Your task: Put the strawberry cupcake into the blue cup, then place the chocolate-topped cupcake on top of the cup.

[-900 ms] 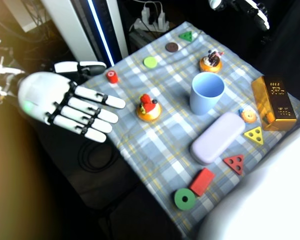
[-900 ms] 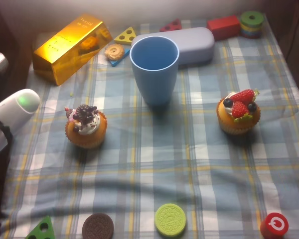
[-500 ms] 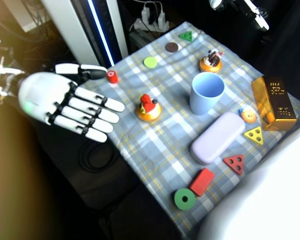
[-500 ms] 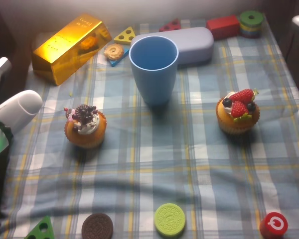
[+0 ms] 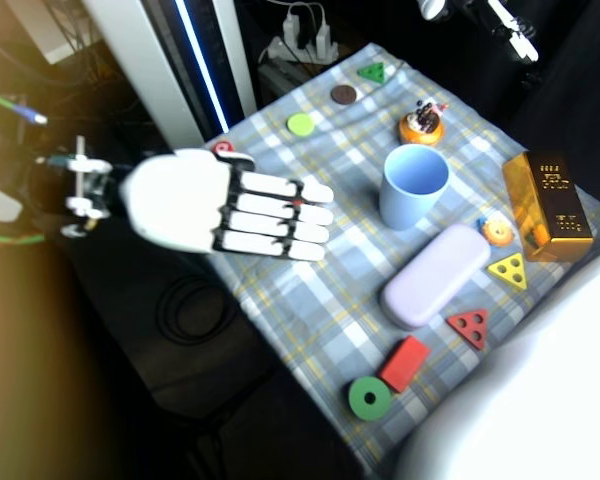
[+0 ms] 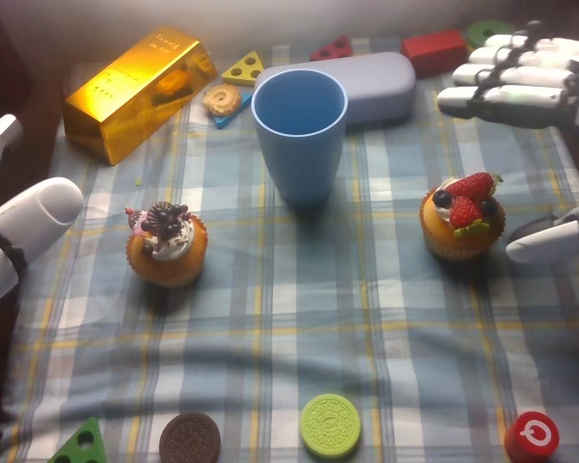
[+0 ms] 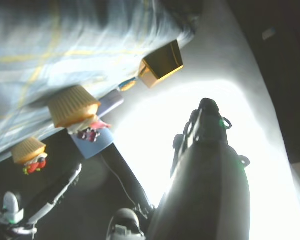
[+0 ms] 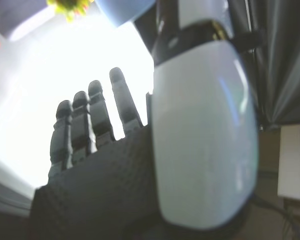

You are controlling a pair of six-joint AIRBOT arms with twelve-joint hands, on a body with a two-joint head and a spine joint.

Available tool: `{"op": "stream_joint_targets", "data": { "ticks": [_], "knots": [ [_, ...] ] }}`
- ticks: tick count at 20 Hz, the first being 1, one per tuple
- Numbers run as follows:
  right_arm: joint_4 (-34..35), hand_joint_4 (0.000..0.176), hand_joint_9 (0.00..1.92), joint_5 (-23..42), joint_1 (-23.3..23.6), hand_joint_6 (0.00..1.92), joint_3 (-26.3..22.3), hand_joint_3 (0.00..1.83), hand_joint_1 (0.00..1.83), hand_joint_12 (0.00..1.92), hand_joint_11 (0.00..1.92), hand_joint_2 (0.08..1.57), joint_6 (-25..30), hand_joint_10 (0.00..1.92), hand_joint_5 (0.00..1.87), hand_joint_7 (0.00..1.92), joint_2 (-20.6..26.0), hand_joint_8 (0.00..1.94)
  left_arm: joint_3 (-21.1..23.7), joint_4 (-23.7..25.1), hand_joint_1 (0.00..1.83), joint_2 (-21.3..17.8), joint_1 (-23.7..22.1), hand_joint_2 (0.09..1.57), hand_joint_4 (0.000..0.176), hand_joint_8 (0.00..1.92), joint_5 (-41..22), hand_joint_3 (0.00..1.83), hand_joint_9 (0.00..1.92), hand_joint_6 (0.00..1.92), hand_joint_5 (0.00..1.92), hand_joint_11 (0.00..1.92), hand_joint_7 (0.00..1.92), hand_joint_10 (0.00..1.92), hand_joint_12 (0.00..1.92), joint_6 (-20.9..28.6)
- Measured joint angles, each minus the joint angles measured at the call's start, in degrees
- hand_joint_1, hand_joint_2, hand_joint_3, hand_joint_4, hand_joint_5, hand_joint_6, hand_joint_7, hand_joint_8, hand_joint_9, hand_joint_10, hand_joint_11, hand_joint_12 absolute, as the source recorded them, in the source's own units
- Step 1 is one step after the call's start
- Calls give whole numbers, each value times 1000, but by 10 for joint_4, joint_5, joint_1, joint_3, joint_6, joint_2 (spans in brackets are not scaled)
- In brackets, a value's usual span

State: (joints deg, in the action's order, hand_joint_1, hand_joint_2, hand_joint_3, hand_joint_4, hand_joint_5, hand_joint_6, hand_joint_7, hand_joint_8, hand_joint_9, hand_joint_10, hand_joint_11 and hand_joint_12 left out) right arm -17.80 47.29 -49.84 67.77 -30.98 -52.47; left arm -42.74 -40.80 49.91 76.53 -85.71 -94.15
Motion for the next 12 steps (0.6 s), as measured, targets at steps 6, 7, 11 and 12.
{"op": "stream_joint_targets", "data": {
  "ticks": [6, 7, 11, 12],
  "knots": [
    [-68, 61, 128, -42, 13, 7, 50, 4, 655, 15, 34, 943, 83, 0, 336, 259, -45, 0, -1, 0, 11, 3, 0, 936, 23, 1, 1, 0, 52, 0, 170, 5, 97, 1, 50, 0],
    [-91, 71, 125, -51, 21, 5, 65, 2, 638, 12, 26, 939, 110, 0, 335, 254, -57, 0, -1, 1, 17, 3, 0, 936, 23, 0, 2, 0, 48, 0, 167, 0, 94, 0, 48, 0],
    [-113, 19, 429, -60, 28, 6, 87, 0, 694, 119, 166, 940, 129, 17, 543, 568, -75, 10, -1, 0, 32, 3, 0, 937, 22, 0, 2, 0, 30, 0, 158, 0, 76, 0, 25, 0],
    [-113, 0, 602, -61, 28, 13, 92, 0, 725, 227, 318, 971, 130, 24, 631, 706, -77, 13, -1, 0, 32, 3, 0, 935, 33, 0, 2, 0, 27, 0, 151, 0, 76, 0, 4, 0]
  ]
}}
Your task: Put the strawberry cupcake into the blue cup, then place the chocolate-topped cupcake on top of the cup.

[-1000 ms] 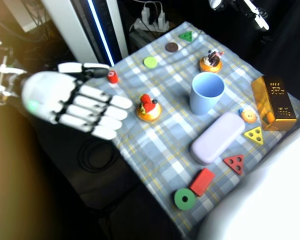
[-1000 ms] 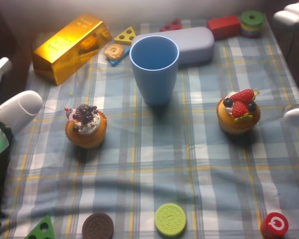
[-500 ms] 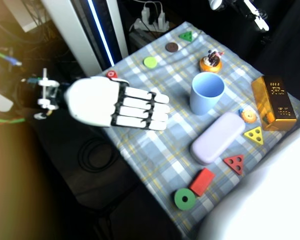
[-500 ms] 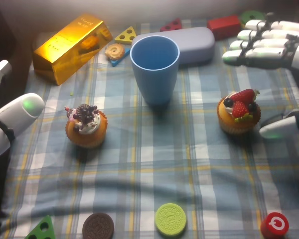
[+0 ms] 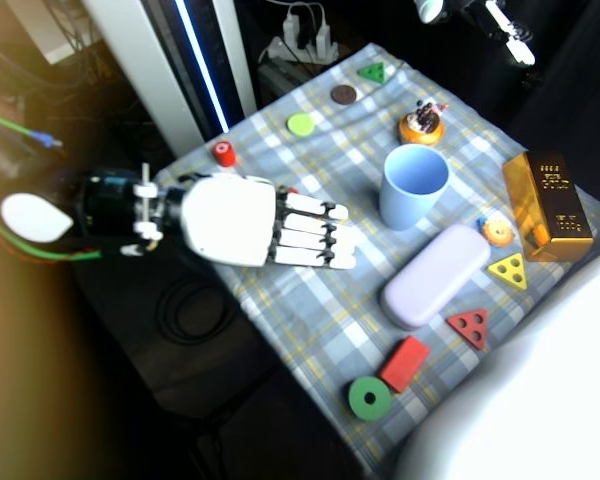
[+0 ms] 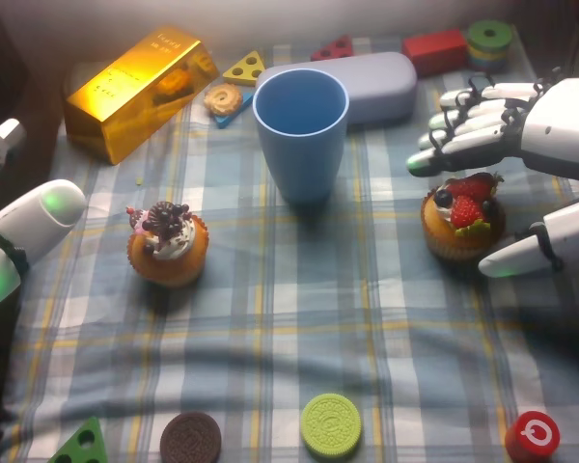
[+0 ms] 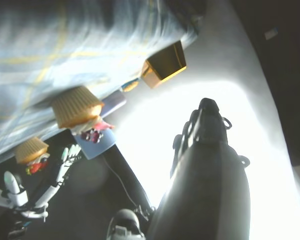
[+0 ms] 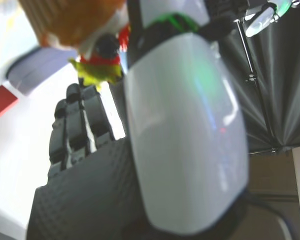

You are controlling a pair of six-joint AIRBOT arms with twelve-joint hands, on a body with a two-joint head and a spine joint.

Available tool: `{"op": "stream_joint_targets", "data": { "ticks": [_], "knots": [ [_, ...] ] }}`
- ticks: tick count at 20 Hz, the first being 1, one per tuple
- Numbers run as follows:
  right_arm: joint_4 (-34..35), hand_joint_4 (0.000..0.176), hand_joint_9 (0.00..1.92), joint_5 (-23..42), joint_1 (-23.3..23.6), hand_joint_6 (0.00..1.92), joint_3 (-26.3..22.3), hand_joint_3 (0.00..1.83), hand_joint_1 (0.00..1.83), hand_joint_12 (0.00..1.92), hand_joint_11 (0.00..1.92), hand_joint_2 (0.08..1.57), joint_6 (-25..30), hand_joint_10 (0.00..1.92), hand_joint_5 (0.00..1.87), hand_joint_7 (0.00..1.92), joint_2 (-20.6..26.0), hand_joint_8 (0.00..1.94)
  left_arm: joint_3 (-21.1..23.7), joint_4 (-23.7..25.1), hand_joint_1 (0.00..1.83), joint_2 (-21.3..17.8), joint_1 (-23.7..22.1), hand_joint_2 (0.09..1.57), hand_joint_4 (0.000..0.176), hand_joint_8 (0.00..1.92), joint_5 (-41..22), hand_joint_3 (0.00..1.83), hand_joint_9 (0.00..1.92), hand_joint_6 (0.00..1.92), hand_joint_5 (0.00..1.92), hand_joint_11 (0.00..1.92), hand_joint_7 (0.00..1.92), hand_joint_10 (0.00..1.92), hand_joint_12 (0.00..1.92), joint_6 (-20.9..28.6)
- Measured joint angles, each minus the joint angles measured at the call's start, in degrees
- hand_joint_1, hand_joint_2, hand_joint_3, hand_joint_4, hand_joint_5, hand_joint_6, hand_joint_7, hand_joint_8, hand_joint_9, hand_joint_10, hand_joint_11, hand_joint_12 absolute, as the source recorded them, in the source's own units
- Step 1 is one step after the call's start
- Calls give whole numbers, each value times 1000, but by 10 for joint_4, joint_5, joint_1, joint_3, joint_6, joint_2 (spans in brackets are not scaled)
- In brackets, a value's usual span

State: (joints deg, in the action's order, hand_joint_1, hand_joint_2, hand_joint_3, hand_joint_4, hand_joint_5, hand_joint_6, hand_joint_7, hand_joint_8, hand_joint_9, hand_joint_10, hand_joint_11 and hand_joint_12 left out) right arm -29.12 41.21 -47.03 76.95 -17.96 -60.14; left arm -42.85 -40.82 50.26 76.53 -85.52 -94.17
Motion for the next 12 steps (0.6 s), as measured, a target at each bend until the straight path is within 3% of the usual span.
{"op": "stream_joint_targets", "data": {
  "ticks": [2, 3, 5, 6, 8, 9, 10, 11, 12],
  "knots": [
    [2, 3, 795, -8, 3, 6, 3, 3, 778, 511, 462, 1013, 0, 14, 723, 829, 0, 8, 0, 1, 13, 0, 0, 929, 33, 1, 0, 0, 26, 0, 150, 3, 78, 0, 1, 0],
    [2, 0, 833, -8, 4, 3, 3, 0, 811, 702, 473, 1036, 1, 9, 743, 859, 0, 2, 0, 2, 13, 0, 0, 928, 24, 5, 0, 0, 38, 3, 158, 14, 91, 5, 6, 0],
    [1, 0, 912, -8, 4, 6, 3, 0, 850, 1155, 402, 1060, 2, 21, 781, 925, 0, 6, 0, 1, 22, 0, 0, 926, 31, 3, 0, 0, 39, 4, 159, 27, 85, 4, 12, 0],
    [3, 0, 983, -8, 4, 12, 3, 1, 880, 1342, 449, 1070, 2, 51, 816, 956, 0, 10, 0, 1, 27, 0, 0, 954, 0, 4, 0, 10, 43, 5, 164, 33, 89, 6, 15, 0],
    [5, 0, 1122, -6, 4, 20, 3, 0, 909, 1472, 638, 1067, 3, 122, 855, 995, -1, 19, 0, 1, 23, 0, 0, 939, 27, 2, 0, 1, 38, 3, 160, 16, 86, 3, 8, 0],
    [5, 0, 1116, -5, 5, 14, 3, 0, 897, 1457, 707, 1064, 3, 262, 882, 1027, -2, 14, 0, 1, 15, 0, 0, 926, 16, 3, 0, 0, 36, 4, 164, 6, 90, 2, 3, 0],
    [5, 0, 1037, -4, 6, 5, 3, 0, 922, 1546, 747, 1054, 3, 613, 903, 1069, -2, 11, 0, 1, 31, 0, 0, 927, 14, 6, 0, 0, 41, 6, 172, 2, 98, 3, 2, 0],
    [3, 0, 972, -4, 8, 3, 3, 0, 922, 1554, 766, 1050, 3, 827, 912, 1093, -2, 12, 0, 1, 19, 0, 0, 925, 31, 0, 0, 0, 31, 1, 155, 0, 86, 0, 0, 0],
    [3, 0, 874, -5, 11, 0, 3, 1, 845, 1605, 717, 1071, 3, 1048, 904, 1112, -2, 16, 0, 1, 31, 0, 0, 937, 32, 3, -1, 1, 39, 3, 160, 6, 92, 4, 3, 0]
  ]
}}
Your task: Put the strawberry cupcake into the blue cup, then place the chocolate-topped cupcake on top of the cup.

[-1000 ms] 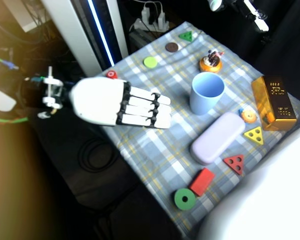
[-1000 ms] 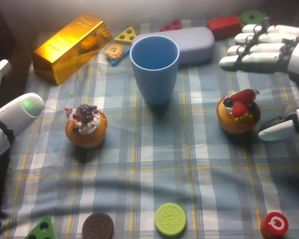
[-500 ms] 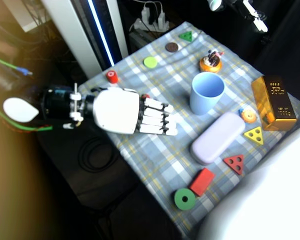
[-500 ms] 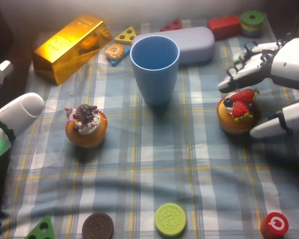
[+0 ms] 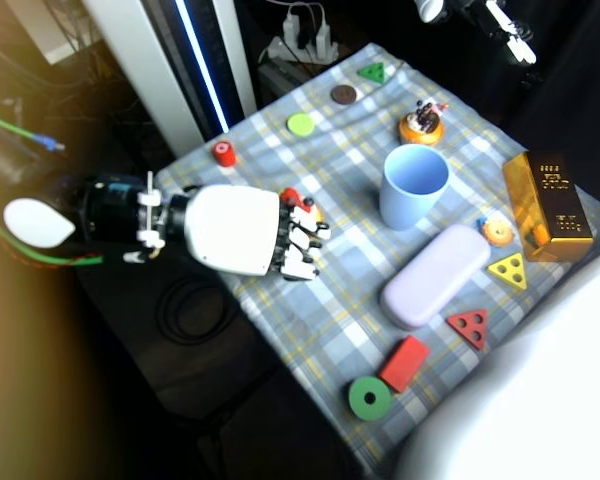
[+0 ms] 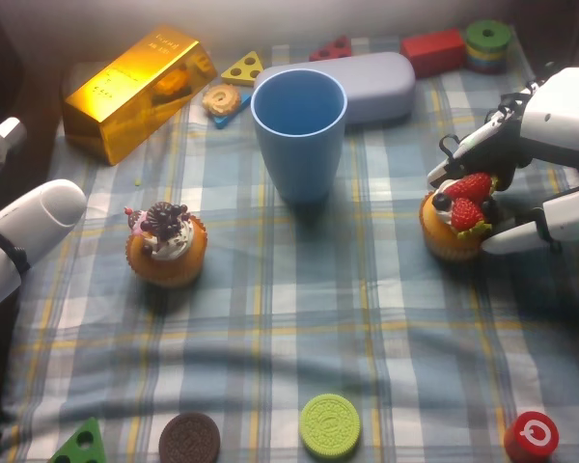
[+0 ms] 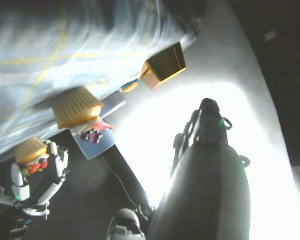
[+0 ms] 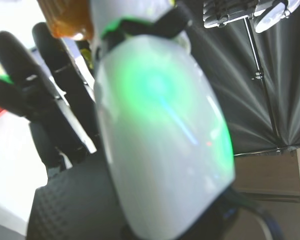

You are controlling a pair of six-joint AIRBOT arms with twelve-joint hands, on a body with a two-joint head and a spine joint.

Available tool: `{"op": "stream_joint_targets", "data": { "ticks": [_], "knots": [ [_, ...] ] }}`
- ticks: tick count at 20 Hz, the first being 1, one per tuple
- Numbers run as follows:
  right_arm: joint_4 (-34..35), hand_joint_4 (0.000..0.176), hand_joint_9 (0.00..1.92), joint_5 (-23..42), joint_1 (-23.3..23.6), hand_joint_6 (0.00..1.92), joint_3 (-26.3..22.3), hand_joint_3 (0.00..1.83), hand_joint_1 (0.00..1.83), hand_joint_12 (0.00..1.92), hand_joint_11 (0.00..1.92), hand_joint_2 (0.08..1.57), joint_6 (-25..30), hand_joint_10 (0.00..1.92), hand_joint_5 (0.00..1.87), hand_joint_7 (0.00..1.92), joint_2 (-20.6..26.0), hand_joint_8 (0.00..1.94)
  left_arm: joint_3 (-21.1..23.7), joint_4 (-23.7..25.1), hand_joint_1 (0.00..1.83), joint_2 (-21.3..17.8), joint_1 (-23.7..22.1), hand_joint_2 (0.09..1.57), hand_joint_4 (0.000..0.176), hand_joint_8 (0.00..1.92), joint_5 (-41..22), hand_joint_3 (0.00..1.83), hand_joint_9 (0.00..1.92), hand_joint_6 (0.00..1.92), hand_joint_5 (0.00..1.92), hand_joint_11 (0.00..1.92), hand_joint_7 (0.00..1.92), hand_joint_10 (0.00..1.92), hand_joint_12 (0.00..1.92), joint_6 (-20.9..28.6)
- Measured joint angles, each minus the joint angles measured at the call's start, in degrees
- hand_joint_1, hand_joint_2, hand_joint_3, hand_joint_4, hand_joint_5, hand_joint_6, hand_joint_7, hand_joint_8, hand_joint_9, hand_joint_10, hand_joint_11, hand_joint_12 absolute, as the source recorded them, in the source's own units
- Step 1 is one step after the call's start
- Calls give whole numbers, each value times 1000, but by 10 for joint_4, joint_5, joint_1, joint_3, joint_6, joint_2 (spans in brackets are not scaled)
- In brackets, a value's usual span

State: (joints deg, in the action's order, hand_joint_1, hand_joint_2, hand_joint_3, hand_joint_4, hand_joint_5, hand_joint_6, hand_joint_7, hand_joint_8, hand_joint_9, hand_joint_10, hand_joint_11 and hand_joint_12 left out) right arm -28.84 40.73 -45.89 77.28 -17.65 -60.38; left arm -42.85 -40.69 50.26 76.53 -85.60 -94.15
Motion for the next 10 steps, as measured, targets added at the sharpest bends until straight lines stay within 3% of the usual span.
{"op": "stream_joint_targets", "data": {
  "ticks": [1, 2, 3, 4, 5, 7, 8, 9, 10],
  "knots": [
    [-3, 0, 874, -2, 3, 0, 0, 1, 845, 1605, 717, 1071, 0, 1048, 904, 1112, 0, 16, 0, -1, 31, 0, 0, 937, 32, 3, -1, 1, 39, 3, 160, 6, 92, 4, 3, 0],
    [-10, 0, 848, -5, 11, 0, 0, 0, 816, 1687, 731, 1070, -1, 1241, 906, 1141, 1, 37, 0, -2, 32, 0, 0, 944, 30, 2, -2, 4, 42, 3, 161, 13, 91, 5, 6, 0],
    [-12, 0, 686, -6, 18, 0, -2, 3, 819, 1691, 586, 1087, -2, 1203, 886, 1043, 3, 9, 0, -2, 44, 0, 0, 935, 12, 6, -2, 0, 51, 5, 167, 2, 102, 7, 0, 0],
    [-11, 0, 634, -5, 23, 1, -2, 1, 832, 1600, 533, 1094, -2, 1108, 881, 988, 6, 2, 0, -2, 53, 0, 0, 929, 17, 1, -1, 0, 39, 2, 161, 0, 92, 1, 0, 0],
    [-10, 0, 649, -3, 26, 3, -2, 0, 848, 1529, 510, 1084, -1, 1020, 885, 990, 9, 6, 0, -3, 63, 0, 0, 941, 6, 5, -1, 2, 49, 5, 171, 15, 103, 5, 6, 0],
    [-9, 0, 664, -3, 30, 4, -1, 0, 877, 1384, 468, 1078, 5, 833, 892, 980, 11, 4, 0, -3, 42, 0, 0, 916, 35, 1, -1, 0, 45, 1, 164, 26, 95, 2, 12, 0],
    [-16, 136, 752, -3, 35, 910, 0, 27, 950, 1296, 502, 1132, 19, 642, 874, 1012, 12, 11, 0, -1, 36, 0, 0, 925, 31, 0, -2, 0, 46, 0, 163, 41, 90, 2, 18, 0],
    [-24, 139, 785, -2, 42, 1180, 1, 14, 955, 1314, 524, 1180, 34, 609, 817, 1030, 14, 16, 0, -2, 15, 0, 0, 935, 31, 0, -1, 2, 47, 0, 152, 34, 89, 2, 15, 0],
    [-35, 115, 779, 0, 53, 1275, 3, 7, 955, 1340, 500, 1208, 44, 600, 780, 1029, 16, 13, 0, -2, 21, 0, 0, 935, 33, 3, -2, 1, 48, 2, 155, 24, 96, 3, 12, 0]
  ]
}}
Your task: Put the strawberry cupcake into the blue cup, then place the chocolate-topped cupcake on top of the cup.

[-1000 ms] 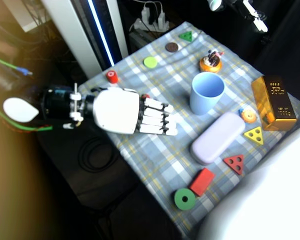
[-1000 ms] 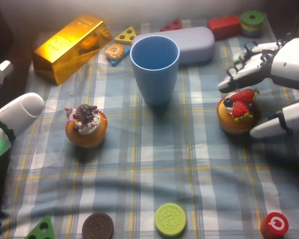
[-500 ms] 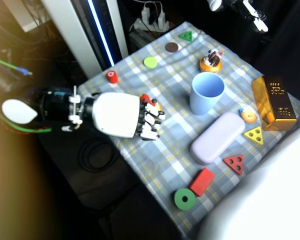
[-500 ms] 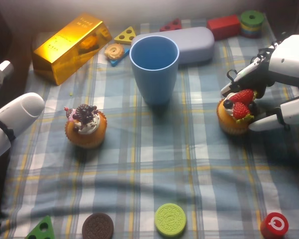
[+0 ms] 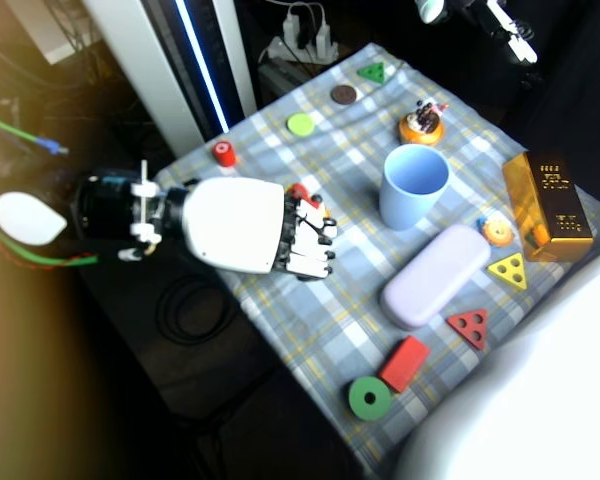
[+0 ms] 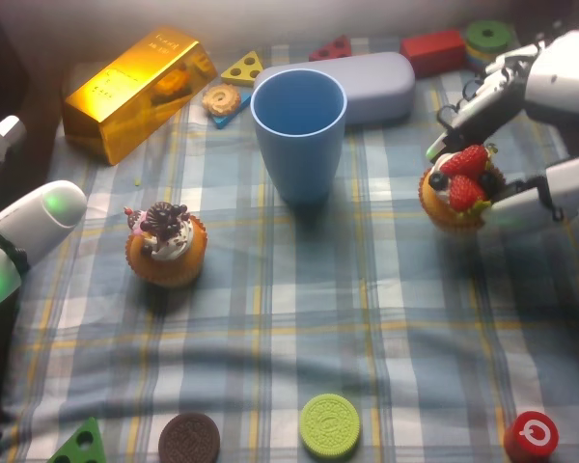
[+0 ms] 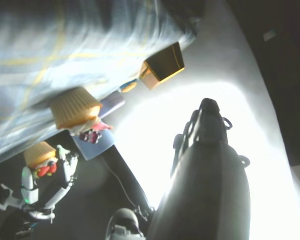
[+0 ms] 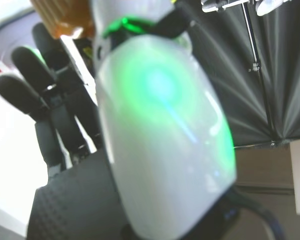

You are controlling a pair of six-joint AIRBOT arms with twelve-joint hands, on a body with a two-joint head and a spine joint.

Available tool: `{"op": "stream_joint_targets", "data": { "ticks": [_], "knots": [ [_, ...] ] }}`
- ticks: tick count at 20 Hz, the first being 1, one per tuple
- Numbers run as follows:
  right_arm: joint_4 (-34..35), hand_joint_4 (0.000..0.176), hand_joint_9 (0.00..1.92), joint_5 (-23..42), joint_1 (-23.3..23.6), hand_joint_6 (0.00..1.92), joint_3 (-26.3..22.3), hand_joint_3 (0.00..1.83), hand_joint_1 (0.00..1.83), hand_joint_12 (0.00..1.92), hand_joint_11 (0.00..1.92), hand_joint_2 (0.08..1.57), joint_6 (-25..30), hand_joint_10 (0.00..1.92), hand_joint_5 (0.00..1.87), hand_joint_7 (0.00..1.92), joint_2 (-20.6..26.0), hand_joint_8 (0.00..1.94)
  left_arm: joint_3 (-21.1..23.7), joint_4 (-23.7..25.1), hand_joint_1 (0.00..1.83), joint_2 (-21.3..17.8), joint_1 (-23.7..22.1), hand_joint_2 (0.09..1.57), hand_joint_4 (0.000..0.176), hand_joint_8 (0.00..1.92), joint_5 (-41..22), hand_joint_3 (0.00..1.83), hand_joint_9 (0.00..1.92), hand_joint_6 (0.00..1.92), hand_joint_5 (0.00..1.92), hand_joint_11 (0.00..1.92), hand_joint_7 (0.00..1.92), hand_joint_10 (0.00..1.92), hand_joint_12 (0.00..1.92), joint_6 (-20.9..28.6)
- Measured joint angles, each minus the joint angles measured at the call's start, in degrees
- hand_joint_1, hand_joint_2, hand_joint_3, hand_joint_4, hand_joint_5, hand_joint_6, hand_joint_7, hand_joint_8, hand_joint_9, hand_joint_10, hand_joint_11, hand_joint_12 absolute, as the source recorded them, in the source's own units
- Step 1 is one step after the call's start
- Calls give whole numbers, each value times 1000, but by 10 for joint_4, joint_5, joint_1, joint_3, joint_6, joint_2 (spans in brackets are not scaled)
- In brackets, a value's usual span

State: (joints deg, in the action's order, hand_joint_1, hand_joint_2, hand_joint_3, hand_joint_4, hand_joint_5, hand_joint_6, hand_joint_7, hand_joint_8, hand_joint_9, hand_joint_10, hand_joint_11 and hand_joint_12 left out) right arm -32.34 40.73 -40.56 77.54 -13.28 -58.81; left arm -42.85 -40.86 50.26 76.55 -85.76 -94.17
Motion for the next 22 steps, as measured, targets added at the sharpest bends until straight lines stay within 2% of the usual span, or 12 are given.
{"op": "stream_joint_targets", "data": {
  "ticks": [1, 2, 3, 5, 6, 7, 10, 13, 14, 16, 20, 22],
  "knots": [
    [-8, 2, 774, 3, 16, 1284, 1, 0, 1128, 1420, 497, 1221, 5, 632, 724, 907, 3, 1009, 0, 0, 51, 0, 0, 938, 12, 11, 0, 2, 62, 9, 174, 28, 118, 7, 13, 0],
    [-10, 3, 748, 7, 29, 1313, 2, 0, 1144, 1416, 448, 1230, 9, 635, 706, 837, 5, 1264, 0, 0, 61, 0, 0, 936, 2, 6, 0, 1, 56, 6, 169, 29, 109, 4, 14, 0],
    [-9, 24, 735, 13, 49, 1288, 3, 0, 1146, 1229, 403, 1228, 9, 513, 741, 807, 8, 1314, 0, 0, 54, 0, 0, 937, 0, 8, 0, 1, 63, 7, 175, 29, 117, 7, 14, 0],
    [-17, 38, 766, 16, 79, 1339, 10, 0, 1127, 1086, 345, 1255, 11, 227, 730, 729, 10, 1402, 0, -1, 37, 0, 0, 901, 34, 0, 1, 0, 44, 0, 161, 1, 100, 0, 0, 0],
    [-26, 1, 781, 19, 94, 637, 17, 0, 808, 1079, 360, 1179, 15, 162, 654, 682, 9, 646, 0, 0, 38, 0, 0, 918, 21, 1, 0, 0, 47, 3, 167, 0, 101, 2, 0, 0],
    [-36, 0, 785, 17, 107, 219, 24, 0, 773, 941, 373, 1132, 23, 42, 767, 793, 8, 91, 0, 0, 41, 0, 0, 930, 0, 0, 1, 1, 40, 0, 155, 2, 97, 0, 0, 0],
    [-68, 0, 830, 12, 135, 107, 46, 0, 796, 904, 429, 1124, 52, 12, 814, 831, -7, 6, 0, 0, 24, 0, 0, 932, 0, 3, 3, 1, 53, 2, 159, 22, 104, 6, 10, 0],
    [-105, 0, 812, 5, 163, 54, 53, 0, 855, 1049, 338, 1120, 72, 6, 818, 810, -21, 4, 0, 0, 2, 0, 0, 927, 4, 2, 3, 0, 46, 0, 152, 0, 103, 3, 0, 0],
    [-108, 0, 742, 6, 175, 11, 53, 0, 817, 1034, 308, 1091, 73, 0, 627, 717, -23, 0, 0, 0, 10, 0, 0, 932, 0, 1, 4, 1, 44, 2, 155, 0, 103, 1, 0, 0],
    [-113, 0, 601, 7, 189, 1, 53, 0, 751, 1065, 206, 1073, 73, 0, 491, 562, -23, 0, 0, 0, 24, 0, 0, 935, 0, 5, 5, 2, 54, 5, 166, 14, 115, 5, 6, 0],
    [-139, 0, 561, -2, 191, 0, 53, 0, 731, 1097, 166, 1068, 73, 0, 453, 519, -24, 0, 0, 0, 28, 0, 0, 936, 0, 4, 5, 1, 57, 4, 170, 18, 119, 5, 8, 0],
    [-164, 0, 561, -55, 191, 0, 15, 0, 731, 1101, 164, 1068, 24, 0, 453, 519, -15, 0, 0, -1, 28, 0, 0, 937, 0, 2, 4, 1, 58, 2, 171, 18, 120, 3, 9, 0]
  ]
}}
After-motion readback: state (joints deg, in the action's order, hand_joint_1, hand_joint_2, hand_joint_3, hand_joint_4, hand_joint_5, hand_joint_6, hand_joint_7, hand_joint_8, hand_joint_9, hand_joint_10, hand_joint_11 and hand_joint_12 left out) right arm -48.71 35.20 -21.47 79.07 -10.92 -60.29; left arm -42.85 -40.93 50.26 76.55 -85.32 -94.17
